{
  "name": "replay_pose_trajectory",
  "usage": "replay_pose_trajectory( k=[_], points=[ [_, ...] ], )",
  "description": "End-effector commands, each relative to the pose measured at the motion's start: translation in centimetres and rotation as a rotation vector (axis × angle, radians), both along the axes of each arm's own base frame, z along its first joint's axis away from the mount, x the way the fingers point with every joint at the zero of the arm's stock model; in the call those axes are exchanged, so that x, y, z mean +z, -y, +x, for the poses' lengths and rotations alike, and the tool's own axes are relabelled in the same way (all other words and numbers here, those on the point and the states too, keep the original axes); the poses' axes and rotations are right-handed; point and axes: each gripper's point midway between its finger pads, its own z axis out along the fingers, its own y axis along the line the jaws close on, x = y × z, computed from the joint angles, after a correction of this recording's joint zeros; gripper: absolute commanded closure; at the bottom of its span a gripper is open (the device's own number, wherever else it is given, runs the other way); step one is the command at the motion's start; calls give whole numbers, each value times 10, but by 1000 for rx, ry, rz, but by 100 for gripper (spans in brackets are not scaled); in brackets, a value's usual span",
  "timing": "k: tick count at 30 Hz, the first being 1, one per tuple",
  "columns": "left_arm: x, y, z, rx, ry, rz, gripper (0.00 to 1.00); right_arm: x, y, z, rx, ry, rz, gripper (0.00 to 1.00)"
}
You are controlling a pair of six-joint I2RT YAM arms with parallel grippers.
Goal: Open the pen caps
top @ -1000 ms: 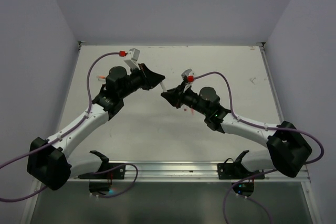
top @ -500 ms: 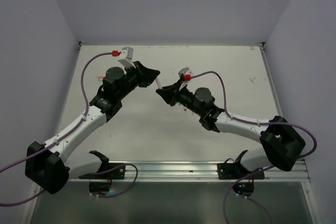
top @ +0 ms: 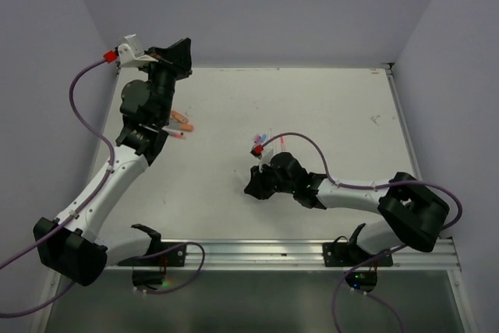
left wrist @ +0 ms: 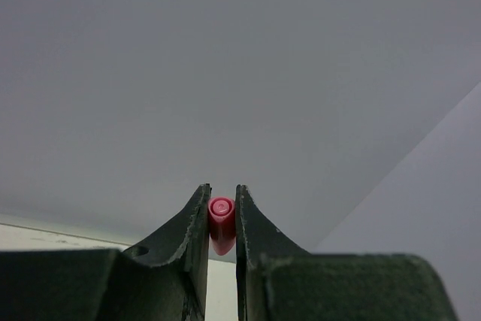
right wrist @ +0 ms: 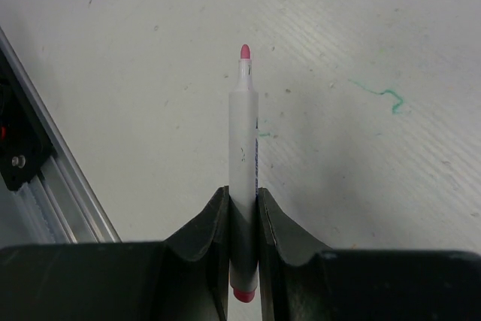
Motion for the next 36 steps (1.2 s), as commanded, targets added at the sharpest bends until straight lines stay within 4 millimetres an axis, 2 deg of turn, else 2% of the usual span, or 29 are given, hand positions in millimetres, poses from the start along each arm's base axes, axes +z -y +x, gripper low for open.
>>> replay_pose_trajectory(
  k=[1,2,4,5,6,7,8,9,10,11,12,13,14,15,16,17,18,20,22,23,24,30,36],
  points=[
    [-36,27,19,-85,-139,151,100,32,15,27,-123,49,17,100],
    [-47,36,26,-114,-173,183,100,28,30,39,-183,42,-20,100],
    [-80,51,29,-193,-271,242,100,36,53,59,-277,57,-33,100],
    [-99,60,34,-227,-319,270,100,32,66,64,-318,46,-66,100],
    [-109,65,36,-256,-350,290,100,36,74,71,-349,46,-70,100],
    [-131,75,33,-321,-417,324,100,40,88,82,-400,52,-72,100],
    [-144,80,34,-347,-456,350,99,37,101,87,-441,47,-104,100],
    [-162,88,41,-378,-502,367,99,40,111,95,-483,59,-117,100],
    [-191,94,34,-435,-606,396,98,42,118,103,-516,67,-119,100],
    [-206,98,34,-462,-656,411,97,34,135,108,-562,41,-159,100],
    [-229,105,40,-492,-720,426,96,36,141,114,-588,40,-161,100],
    [-250,109,34,-535,-793,444,96,34,151,120,-623,21,-168,100],
    [-264,112,35,-553,-834,451,96,30,154,124,-633,7,-175,100],
    [-287,116,38,-576,-889,461,95,28,156,127,-642,-4,-178,100],
    [-298,119,36,-595,-923,467,94,30,157,133,-656,-7,-172,100],
    [-322,121,37,-609,-978,482,93,29,158,136,-665,-14,-170,100],
    [-324,124,41,-615,-983,490,92,26,157,141,-666,-24,-175,100],
    [-349,130,42,-647,-1055,524,89,22,159,149,-675,-34,-182,100],
    [-360,135,43,-671,-1074,561,87,18,162,155,-682,-39,-185,100],
    [-375,137,44,-678,-1105,576,87,17,162,158,-682,-38,-186,100],
    [-374,143,45,-687,-1099,588,87,11,161,160,-676,-51,-195,100],
    [-404,152,46,-706,-1154,614,82,-5,158,169,-653,-80,-213,100],
    [-429,157,46,-719,-1195,628,78,-20,153,165,-625,-120,-222,98]
  ],
)
